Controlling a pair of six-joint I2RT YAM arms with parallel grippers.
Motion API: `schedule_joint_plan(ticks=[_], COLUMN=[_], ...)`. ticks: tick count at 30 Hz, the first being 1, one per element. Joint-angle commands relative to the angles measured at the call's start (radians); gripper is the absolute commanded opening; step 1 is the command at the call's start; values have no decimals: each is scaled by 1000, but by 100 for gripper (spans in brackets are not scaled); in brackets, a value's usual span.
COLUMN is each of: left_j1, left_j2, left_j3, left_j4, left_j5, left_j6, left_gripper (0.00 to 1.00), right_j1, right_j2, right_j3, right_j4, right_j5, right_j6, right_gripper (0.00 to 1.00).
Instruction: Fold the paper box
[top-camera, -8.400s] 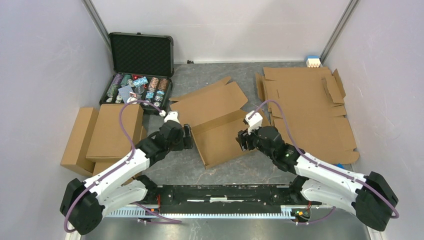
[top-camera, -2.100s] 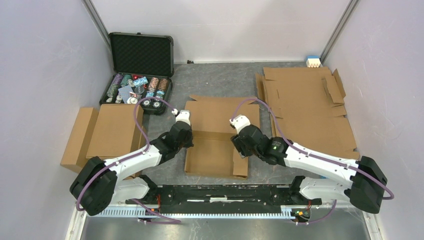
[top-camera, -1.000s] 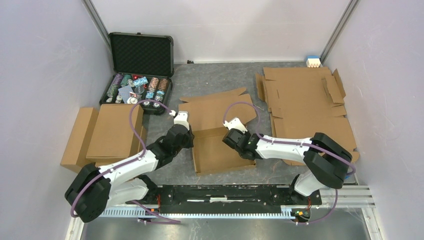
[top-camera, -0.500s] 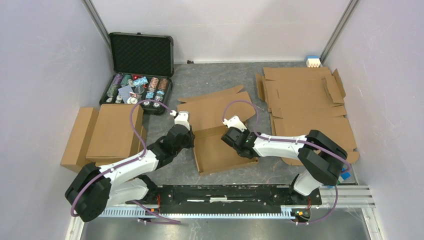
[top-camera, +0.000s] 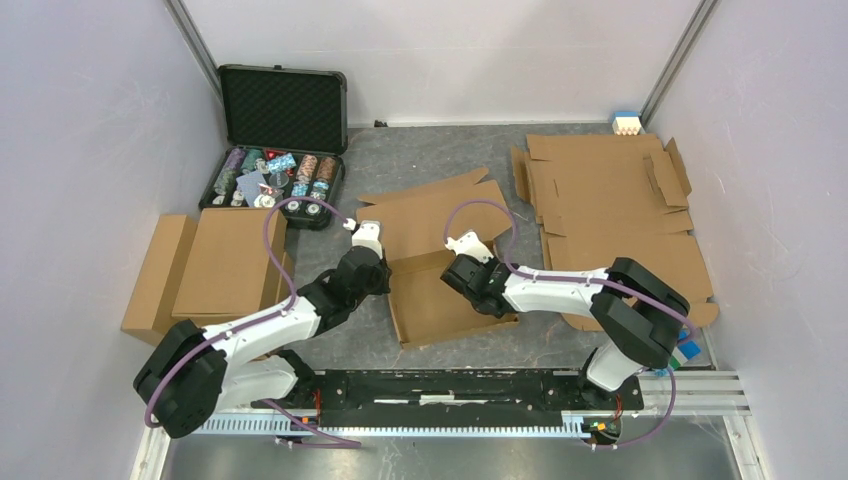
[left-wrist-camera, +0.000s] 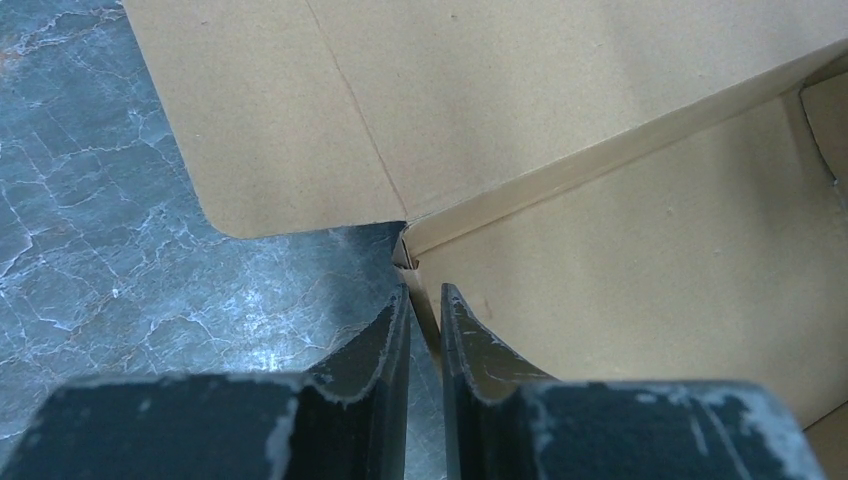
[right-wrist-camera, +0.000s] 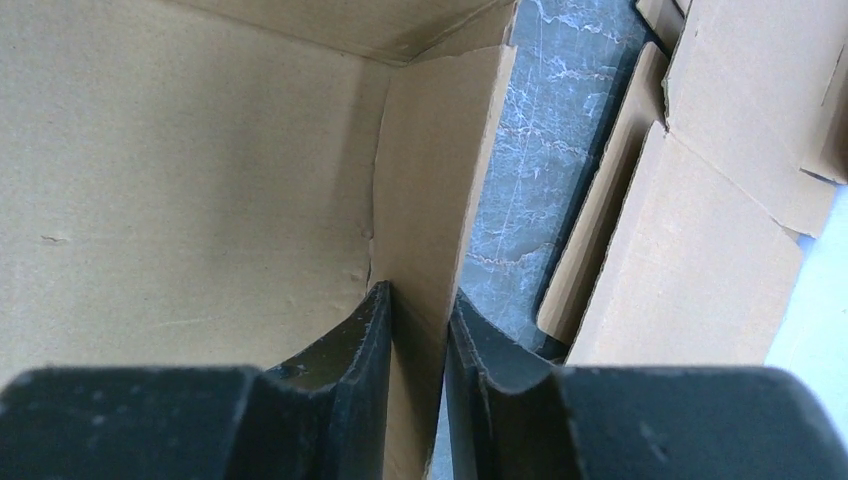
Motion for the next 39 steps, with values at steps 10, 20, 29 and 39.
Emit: schedule_joint_plan(ticks=[10,20,29,39], left_j1=[-1,-1,-2,-2], left_j2=[36,38,18,6], left_j3=[22,25,17,16], left_j4=[-27,-34,-27,-25], left_j5=[-19,-29,-35,-40], left_j6=[16,21,17,15], left_gripper=[16,15,15,17], right_j1=[-78,-118,-120,-120], right_j2=[49,95,-13,-183], right_j3=[17,22,21,-60], right_j4=[9,37,42,6], right_j5=[-11,5,-96,-364], right_j6=[-82,-102,-145,-143], right_gripper=[33,33,68,78])
